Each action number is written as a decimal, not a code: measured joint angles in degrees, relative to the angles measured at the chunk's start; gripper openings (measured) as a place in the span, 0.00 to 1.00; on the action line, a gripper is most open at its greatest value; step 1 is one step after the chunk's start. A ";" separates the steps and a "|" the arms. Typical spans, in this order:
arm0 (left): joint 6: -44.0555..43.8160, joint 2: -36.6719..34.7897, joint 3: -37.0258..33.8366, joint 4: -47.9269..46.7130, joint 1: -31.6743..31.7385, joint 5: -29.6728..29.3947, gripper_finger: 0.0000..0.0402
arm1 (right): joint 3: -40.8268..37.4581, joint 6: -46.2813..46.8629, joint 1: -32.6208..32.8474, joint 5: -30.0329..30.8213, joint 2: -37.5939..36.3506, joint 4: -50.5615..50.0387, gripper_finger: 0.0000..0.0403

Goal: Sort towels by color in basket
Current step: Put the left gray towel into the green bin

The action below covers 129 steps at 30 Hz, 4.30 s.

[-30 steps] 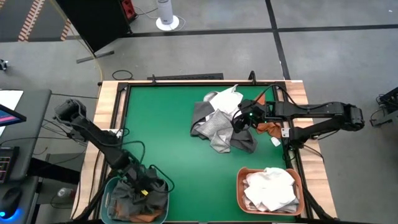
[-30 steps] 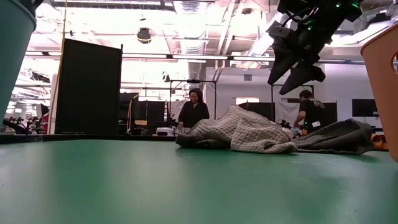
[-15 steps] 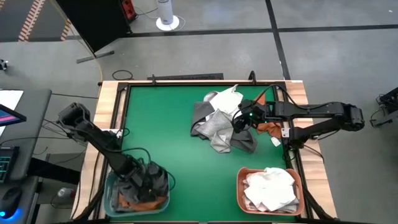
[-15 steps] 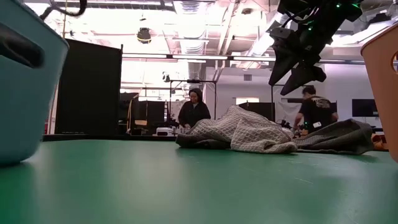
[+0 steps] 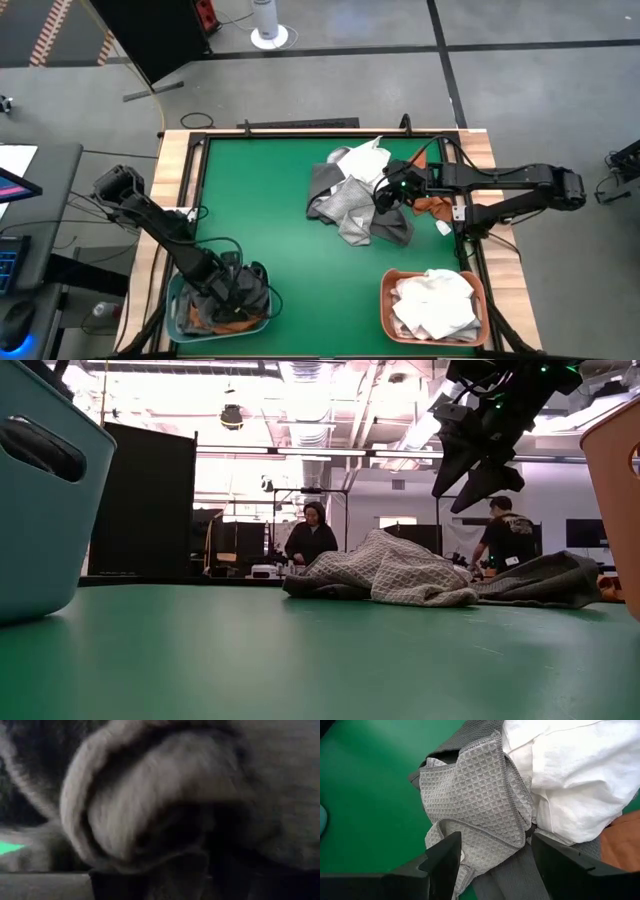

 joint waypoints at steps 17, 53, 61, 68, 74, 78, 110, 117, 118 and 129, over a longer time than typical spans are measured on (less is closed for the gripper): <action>27.24 1.89 16.52 -8.38 -1.84 -1.32 0.45 | 0.00 0.00 -0.02 0.07 0.00 0.18 0.67; 11.41 -7.63 19.17 -14.05 -1.65 -8.27 0.45 | 0.00 -0.02 -0.02 0.09 0.00 0.15 0.67; 0.38 -15.86 5.49 -17.88 6.46 -0.18 0.45 | 0.00 0.00 -0.15 0.12 0.00 1.61 0.67; -1.95 -21.97 -7.96 -6.97 12.91 8.50 0.45 | 0.00 1.68 0.00 0.13 0.00 1.90 0.67; -1.58 -24.46 -10.79 -6.73 16.22 8.39 0.45 | 0.00 3.02 0.04 0.11 0.00 1.91 0.67; -0.78 -26.17 -10.81 -6.89 17.72 8.00 0.45 | 0.00 3.03 0.04 0.11 0.00 1.90 0.67; -6.90 -27.45 -22.97 16.56 25.99 18.39 0.45 | 0.00 2.57 0.02 0.08 -0.01 2.26 0.67; -3.88 -27.56 -19.89 19.95 25.39 25.53 0.45 | 0.00 2.56 0.00 0.07 -0.02 2.06 0.67; -3.88 -27.54 -19.34 19.99 25.06 25.86 0.45 | 0.00 2.56 0.00 0.07 -0.02 2.06 0.67; -3.96 -27.50 -13.41 20.12 19.40 26.23 0.45 | 0.00 2.37 0.00 0.04 -0.02 2.05 0.67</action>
